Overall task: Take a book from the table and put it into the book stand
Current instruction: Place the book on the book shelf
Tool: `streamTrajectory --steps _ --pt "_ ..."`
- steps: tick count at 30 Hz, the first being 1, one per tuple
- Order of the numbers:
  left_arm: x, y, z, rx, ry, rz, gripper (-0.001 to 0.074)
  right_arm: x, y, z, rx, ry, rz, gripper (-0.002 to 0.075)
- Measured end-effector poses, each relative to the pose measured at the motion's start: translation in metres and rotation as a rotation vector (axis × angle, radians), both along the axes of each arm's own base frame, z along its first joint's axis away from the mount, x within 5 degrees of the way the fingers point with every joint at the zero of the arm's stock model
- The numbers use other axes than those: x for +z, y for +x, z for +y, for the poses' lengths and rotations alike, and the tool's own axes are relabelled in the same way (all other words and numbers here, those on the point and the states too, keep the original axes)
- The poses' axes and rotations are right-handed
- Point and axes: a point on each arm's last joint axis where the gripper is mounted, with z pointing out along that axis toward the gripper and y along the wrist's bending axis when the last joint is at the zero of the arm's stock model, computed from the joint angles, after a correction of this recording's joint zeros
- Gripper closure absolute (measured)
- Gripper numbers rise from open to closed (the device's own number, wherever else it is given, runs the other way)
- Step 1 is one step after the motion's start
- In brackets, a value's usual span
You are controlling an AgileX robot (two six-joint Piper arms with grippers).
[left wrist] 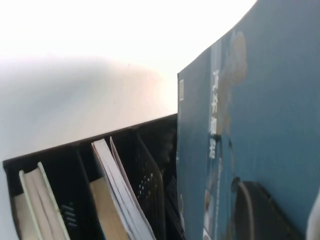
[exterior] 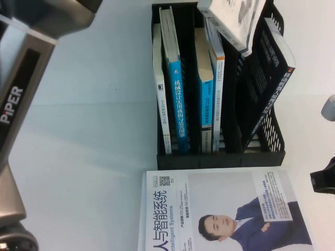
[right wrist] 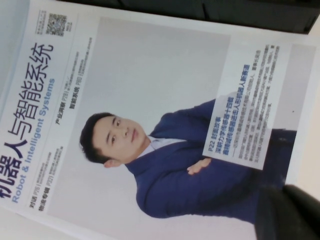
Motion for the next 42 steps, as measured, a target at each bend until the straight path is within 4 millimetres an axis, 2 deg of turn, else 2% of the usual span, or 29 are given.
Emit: streamTrajectory --steps 6,10,19,32,37,42 --pt "0.000 0.003 -0.004 -0.010 -0.021 -0.022 0.0621 0.000 0.000 0.000 0.001 -0.001 0.004 0.0729" --pt "-0.007 0.009 -0.011 -0.001 -0.041 0.003 0.0621 0.000 0.000 0.000 0.001 -0.002 0.003 0.0729" --pt "-0.045 0.034 -0.031 0.089 -0.013 0.106 0.0621 0.000 0.000 0.000 0.003 -0.007 0.004 0.0729" --pt "-0.092 0.055 -0.052 0.159 0.040 0.251 0.0621 0.000 -0.001 -0.001 0.004 -0.010 0.005 0.0729" --pt "-0.122 0.063 -0.074 0.082 0.061 0.323 0.0621 -0.001 0.000 -0.001 0.006 -0.018 0.002 0.0729" --pt "-0.136 0.069 -0.089 0.006 0.051 0.315 0.0621 -0.001 0.000 -0.002 0.007 -0.026 -0.002 0.0729"
